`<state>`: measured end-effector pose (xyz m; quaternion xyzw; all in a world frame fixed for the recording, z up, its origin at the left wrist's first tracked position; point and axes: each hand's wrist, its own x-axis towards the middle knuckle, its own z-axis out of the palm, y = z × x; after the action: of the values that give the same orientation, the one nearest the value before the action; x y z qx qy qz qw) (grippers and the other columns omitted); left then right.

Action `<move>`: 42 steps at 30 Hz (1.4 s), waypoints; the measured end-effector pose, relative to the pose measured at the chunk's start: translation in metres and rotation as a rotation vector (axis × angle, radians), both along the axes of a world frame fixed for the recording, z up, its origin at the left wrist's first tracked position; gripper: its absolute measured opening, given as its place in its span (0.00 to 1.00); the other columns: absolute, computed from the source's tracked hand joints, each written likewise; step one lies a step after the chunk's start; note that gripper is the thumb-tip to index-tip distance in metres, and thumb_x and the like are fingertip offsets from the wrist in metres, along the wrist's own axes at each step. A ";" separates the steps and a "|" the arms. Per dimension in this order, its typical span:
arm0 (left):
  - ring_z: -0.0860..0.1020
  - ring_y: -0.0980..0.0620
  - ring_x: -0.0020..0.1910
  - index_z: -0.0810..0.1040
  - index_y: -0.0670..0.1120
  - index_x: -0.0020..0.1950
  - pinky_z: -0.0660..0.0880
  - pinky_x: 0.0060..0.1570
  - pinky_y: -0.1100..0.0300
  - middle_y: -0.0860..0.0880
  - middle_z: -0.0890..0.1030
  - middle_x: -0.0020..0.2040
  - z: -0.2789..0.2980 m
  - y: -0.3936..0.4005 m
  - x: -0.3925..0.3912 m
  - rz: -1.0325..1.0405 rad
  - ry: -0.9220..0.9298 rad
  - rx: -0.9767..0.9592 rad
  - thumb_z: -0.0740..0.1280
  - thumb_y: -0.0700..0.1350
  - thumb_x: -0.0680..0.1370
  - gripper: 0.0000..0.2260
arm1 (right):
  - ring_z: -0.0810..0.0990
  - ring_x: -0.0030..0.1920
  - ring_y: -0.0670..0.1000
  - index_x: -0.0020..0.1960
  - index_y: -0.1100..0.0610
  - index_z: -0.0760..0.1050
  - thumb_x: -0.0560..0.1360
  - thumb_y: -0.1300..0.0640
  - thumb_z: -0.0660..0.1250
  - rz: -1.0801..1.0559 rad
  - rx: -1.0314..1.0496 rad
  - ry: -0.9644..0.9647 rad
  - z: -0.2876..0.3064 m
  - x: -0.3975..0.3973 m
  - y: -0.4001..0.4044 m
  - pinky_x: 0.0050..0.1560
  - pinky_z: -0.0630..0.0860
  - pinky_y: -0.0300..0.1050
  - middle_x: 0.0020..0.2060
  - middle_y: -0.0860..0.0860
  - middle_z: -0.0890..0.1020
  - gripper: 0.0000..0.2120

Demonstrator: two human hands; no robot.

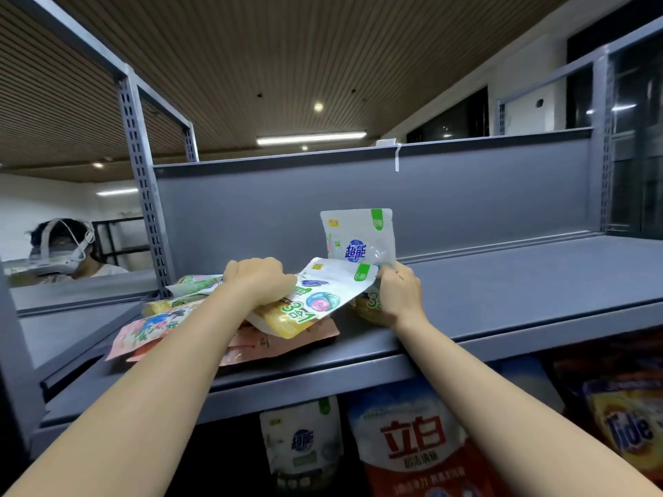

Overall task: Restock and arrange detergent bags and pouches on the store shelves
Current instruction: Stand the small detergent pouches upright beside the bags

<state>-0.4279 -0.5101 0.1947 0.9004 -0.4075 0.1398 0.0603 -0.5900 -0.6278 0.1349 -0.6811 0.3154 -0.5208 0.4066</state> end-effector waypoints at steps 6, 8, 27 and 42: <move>0.73 0.42 0.51 0.70 0.42 0.53 0.67 0.44 0.55 0.43 0.75 0.53 -0.013 -0.009 0.000 -0.050 0.286 -0.278 0.57 0.44 0.75 0.10 | 0.72 0.46 0.58 0.40 0.54 0.73 0.67 0.49 0.46 0.005 -0.032 0.048 0.001 -0.001 0.002 0.42 0.66 0.47 0.43 0.54 0.79 0.18; 0.74 0.43 0.47 0.72 0.40 0.51 0.67 0.40 0.56 0.41 0.77 0.51 -0.010 -0.006 -0.002 -0.019 0.376 -0.432 0.60 0.42 0.73 0.10 | 0.73 0.46 0.59 0.38 0.53 0.72 0.67 0.48 0.46 0.006 -0.041 0.050 0.000 -0.001 0.002 0.42 0.66 0.47 0.43 0.54 0.79 0.17; 0.73 0.45 0.34 0.73 0.46 0.30 0.73 0.38 0.53 0.51 0.75 0.30 -0.040 0.073 -0.039 -0.047 0.615 -1.377 0.61 0.45 0.61 0.03 | 0.71 0.41 0.60 0.35 0.57 0.72 0.80 0.51 0.55 -0.224 -0.054 -0.096 -0.002 -0.039 0.031 0.41 0.64 0.46 0.38 0.56 0.77 0.18; 0.66 0.54 0.25 0.66 0.45 0.25 0.65 0.33 0.57 0.53 0.69 0.23 -0.151 0.104 -0.075 0.202 0.431 -1.503 0.60 0.44 0.63 0.07 | 0.69 0.29 0.53 0.30 0.50 0.67 0.72 0.53 0.51 -0.189 -0.185 -0.119 -0.100 -0.103 0.063 0.30 0.60 0.43 0.26 0.48 0.72 0.14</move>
<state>-0.5034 -0.4060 0.0434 0.6581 -0.0992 0.2051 0.7176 -0.6928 -0.5650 0.0351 -0.6508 0.3039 -0.6232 0.3094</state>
